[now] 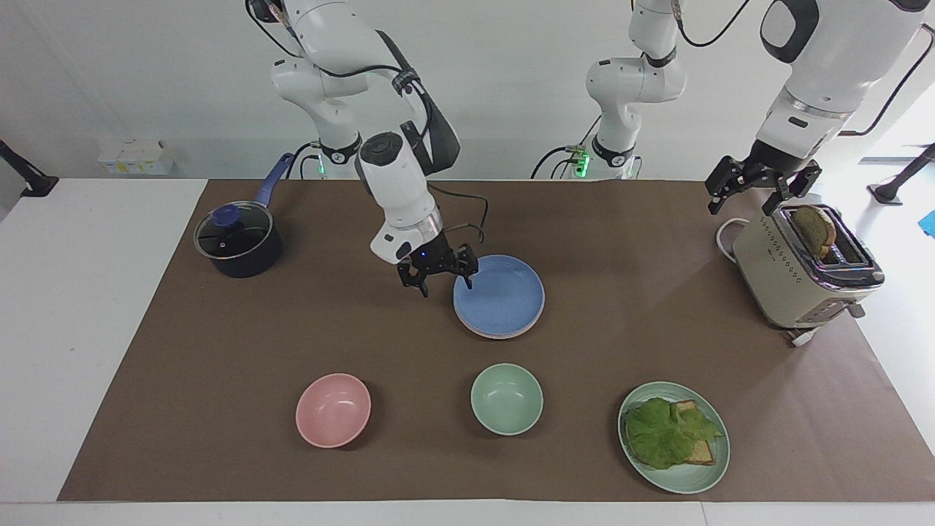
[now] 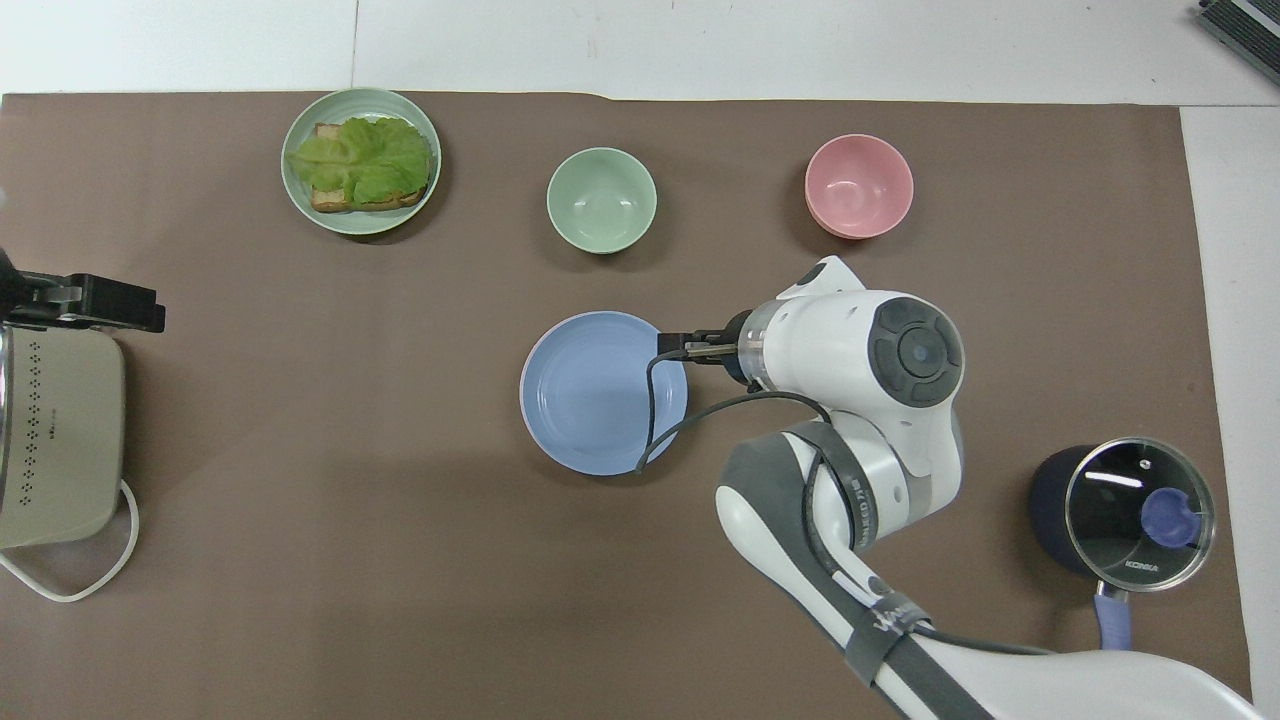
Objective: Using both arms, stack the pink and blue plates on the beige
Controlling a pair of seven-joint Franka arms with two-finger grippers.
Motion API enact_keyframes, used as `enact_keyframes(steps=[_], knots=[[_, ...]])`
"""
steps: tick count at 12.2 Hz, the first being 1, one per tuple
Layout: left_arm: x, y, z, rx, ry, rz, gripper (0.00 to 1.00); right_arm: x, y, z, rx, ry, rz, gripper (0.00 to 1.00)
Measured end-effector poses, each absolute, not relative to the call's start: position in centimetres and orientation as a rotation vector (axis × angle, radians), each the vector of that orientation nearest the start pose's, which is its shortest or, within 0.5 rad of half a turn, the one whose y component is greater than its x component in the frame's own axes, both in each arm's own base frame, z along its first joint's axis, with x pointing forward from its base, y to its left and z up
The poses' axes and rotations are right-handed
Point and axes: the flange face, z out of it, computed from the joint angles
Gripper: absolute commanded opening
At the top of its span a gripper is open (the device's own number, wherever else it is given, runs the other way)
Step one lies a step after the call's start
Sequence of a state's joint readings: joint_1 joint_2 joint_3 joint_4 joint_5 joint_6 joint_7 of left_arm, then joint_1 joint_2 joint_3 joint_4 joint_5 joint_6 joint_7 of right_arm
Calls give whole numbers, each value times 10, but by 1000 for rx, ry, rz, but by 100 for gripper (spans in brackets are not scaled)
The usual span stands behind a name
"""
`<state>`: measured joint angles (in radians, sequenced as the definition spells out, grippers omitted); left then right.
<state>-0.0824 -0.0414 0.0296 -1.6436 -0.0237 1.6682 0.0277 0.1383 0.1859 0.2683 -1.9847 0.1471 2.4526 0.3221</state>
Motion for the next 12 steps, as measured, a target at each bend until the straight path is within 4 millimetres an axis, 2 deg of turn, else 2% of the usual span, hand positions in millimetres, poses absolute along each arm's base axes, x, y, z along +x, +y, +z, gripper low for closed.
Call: enact_keyframes(steps=[4,6,8,10,12], knots=[[550,-31,622,-3163,125,-104,100,577,153,485,-2977,148,-320,100],[550,-31,622,-3163,125,-104,100,575,120,525,-3007,191,-283,100],[550,-31,622,-3163,125,-104,100,568,99,564,-3049,174,-240,100],[550,-31,622,-3163,125,-104,100,559,90,601,-3086,147,-208,100],[550,-31,622,-3163,125,-104,100,555,89,614,-3114,136,-197,100]])
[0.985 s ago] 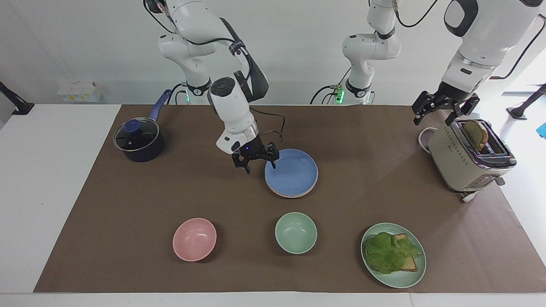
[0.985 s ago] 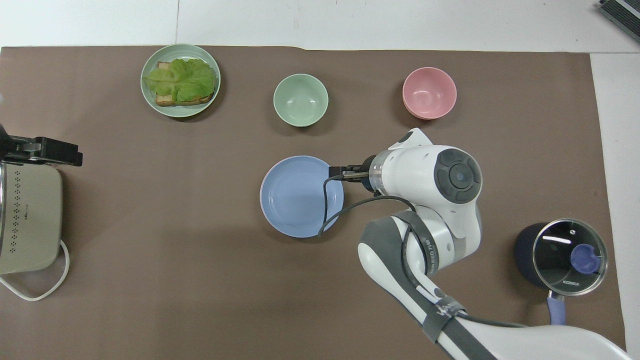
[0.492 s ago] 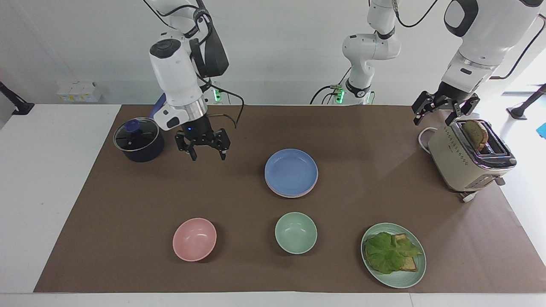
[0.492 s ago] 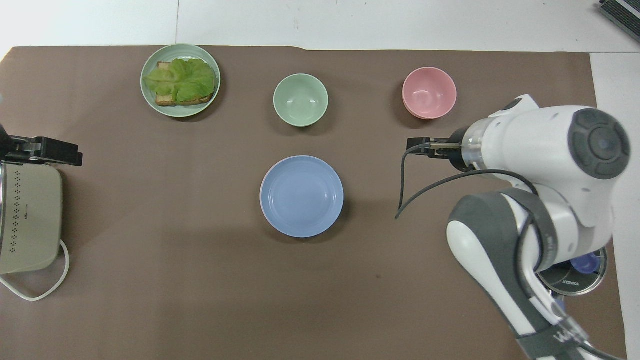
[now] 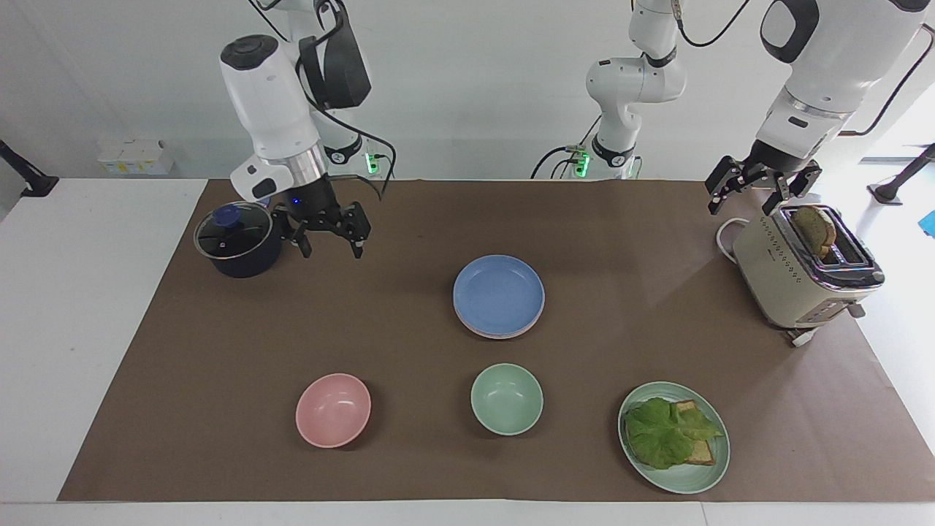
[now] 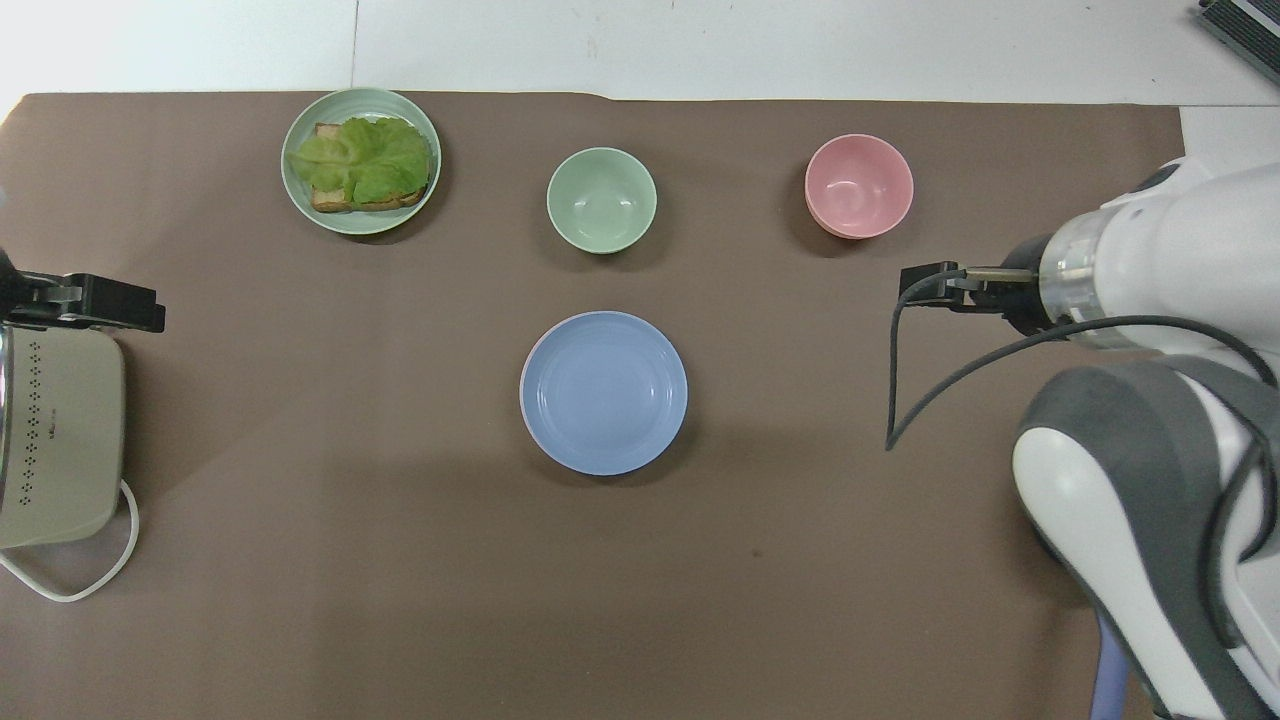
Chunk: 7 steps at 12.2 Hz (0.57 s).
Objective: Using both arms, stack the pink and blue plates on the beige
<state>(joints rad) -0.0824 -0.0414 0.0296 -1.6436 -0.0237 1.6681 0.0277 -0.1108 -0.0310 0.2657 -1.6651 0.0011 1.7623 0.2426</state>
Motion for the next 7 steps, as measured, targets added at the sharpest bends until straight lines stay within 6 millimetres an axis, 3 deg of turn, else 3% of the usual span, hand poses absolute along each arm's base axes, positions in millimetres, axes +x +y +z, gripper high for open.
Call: enact_keyframes(steps=[7], knots=[[550,-31,622,-3163,125,-104,100,550,87,637,-3134,135,-177,100]])
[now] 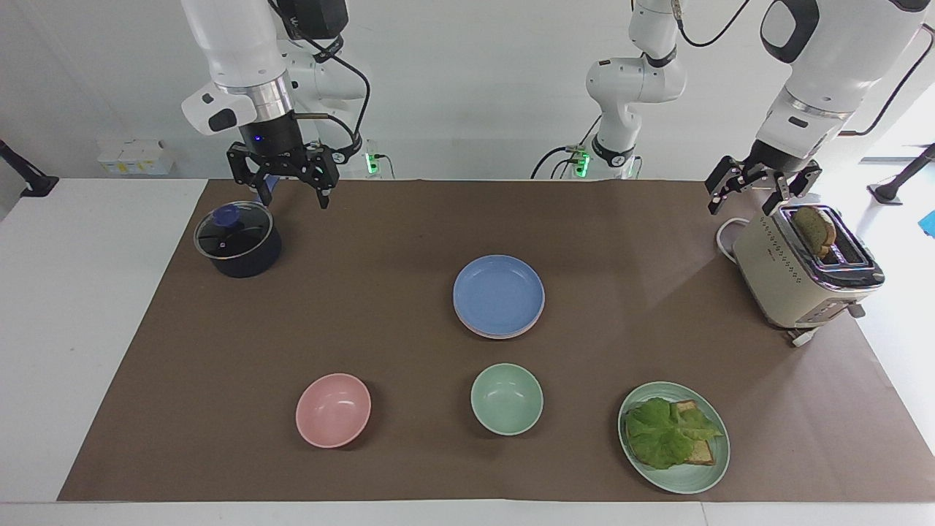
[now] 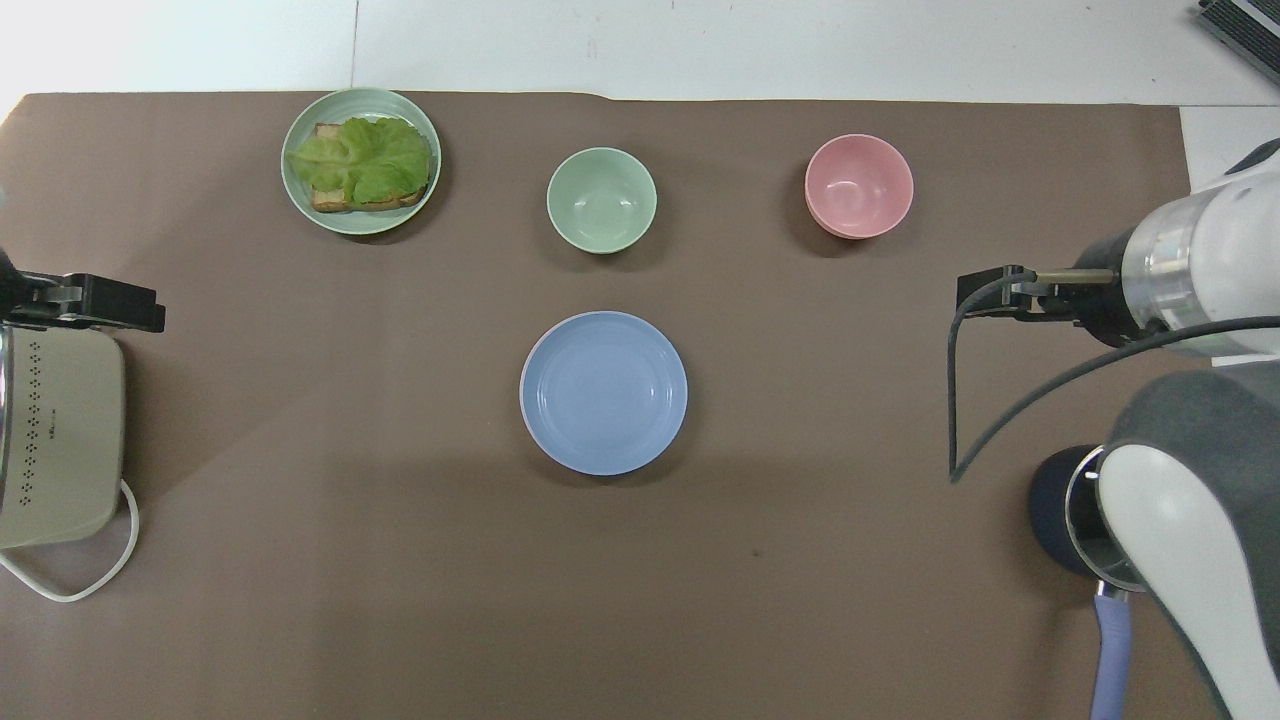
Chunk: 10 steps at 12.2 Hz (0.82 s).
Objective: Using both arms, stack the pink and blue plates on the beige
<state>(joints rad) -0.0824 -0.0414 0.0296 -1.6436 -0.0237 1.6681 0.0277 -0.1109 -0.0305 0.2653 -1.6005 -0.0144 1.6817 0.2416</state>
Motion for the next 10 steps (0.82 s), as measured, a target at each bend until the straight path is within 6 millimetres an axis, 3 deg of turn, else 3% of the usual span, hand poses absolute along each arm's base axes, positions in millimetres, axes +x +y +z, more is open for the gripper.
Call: enact_keyframes(steps=[5,10], knots=[[550,-31,622,-3163,125,-104,100,542,67,647,-3154,114,-71,100],[550,-31,622,-3163,125,-104,100,547,57,657,-3151,140,-63,100]])
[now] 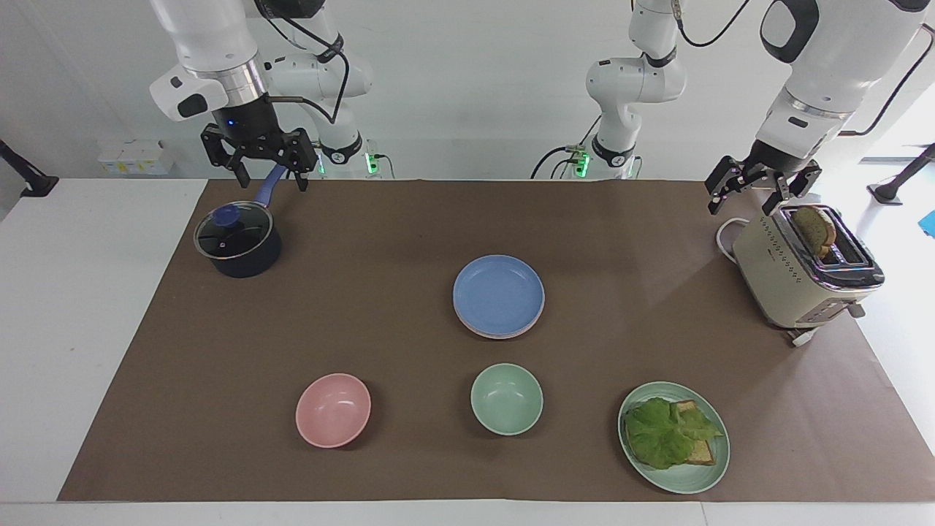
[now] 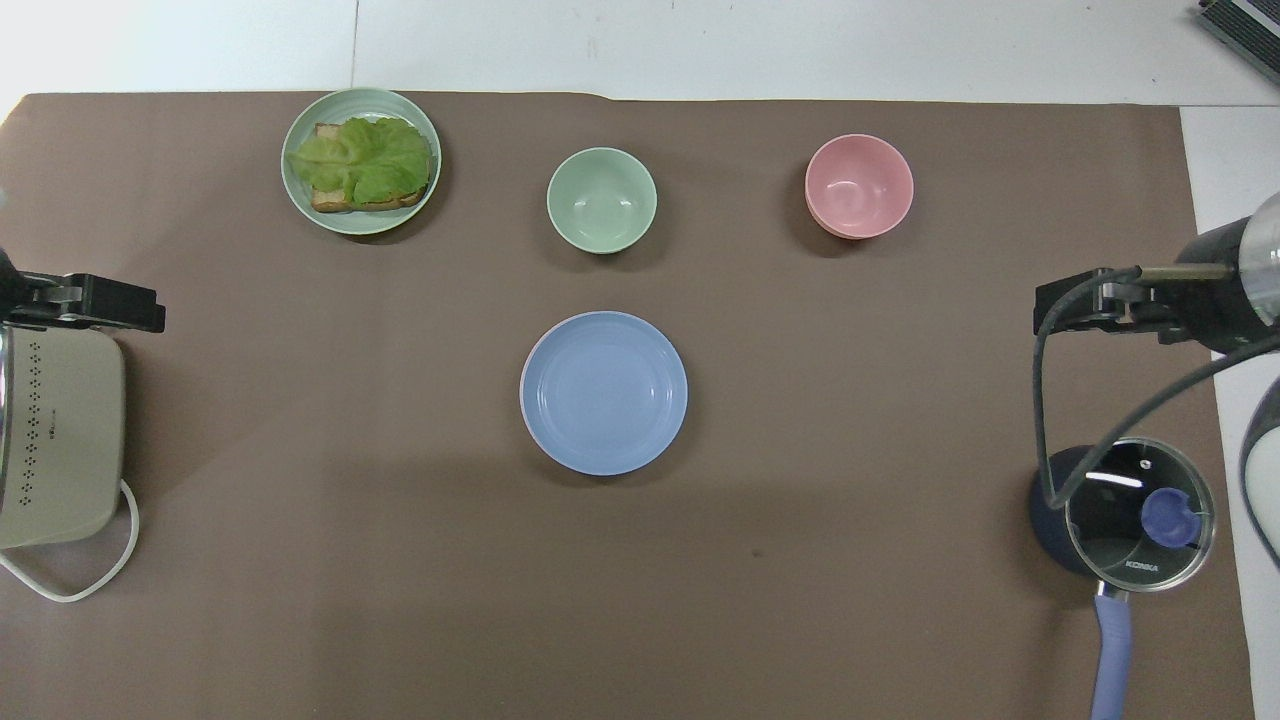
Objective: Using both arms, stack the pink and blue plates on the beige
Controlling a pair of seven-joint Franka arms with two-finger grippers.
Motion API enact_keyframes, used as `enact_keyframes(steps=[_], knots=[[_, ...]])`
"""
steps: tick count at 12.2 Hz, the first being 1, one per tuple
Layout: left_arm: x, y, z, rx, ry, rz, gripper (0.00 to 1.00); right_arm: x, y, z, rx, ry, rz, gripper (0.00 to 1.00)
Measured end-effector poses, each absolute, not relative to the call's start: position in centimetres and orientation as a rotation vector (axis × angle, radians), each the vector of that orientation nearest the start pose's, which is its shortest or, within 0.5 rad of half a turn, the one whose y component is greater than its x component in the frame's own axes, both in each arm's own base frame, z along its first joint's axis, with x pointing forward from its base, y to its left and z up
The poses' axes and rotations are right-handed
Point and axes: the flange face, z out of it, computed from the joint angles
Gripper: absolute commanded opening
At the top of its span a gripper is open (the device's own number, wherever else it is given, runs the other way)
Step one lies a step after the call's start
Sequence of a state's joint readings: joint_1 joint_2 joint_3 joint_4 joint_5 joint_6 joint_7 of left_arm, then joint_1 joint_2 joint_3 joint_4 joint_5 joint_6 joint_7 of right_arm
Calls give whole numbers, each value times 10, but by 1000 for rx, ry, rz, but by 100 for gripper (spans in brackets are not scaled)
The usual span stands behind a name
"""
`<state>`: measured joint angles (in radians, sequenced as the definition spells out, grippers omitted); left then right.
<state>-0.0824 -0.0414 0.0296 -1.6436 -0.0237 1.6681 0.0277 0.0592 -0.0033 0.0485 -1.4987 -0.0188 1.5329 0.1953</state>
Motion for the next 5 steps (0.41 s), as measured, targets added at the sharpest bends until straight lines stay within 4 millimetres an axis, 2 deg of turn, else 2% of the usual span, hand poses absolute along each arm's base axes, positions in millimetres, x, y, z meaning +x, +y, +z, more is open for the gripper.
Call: enact_keyframes(steps=[5], knots=[[550,-31,622,-3163,125,-104,100,545,57,656,-3154,140,-38,100]])
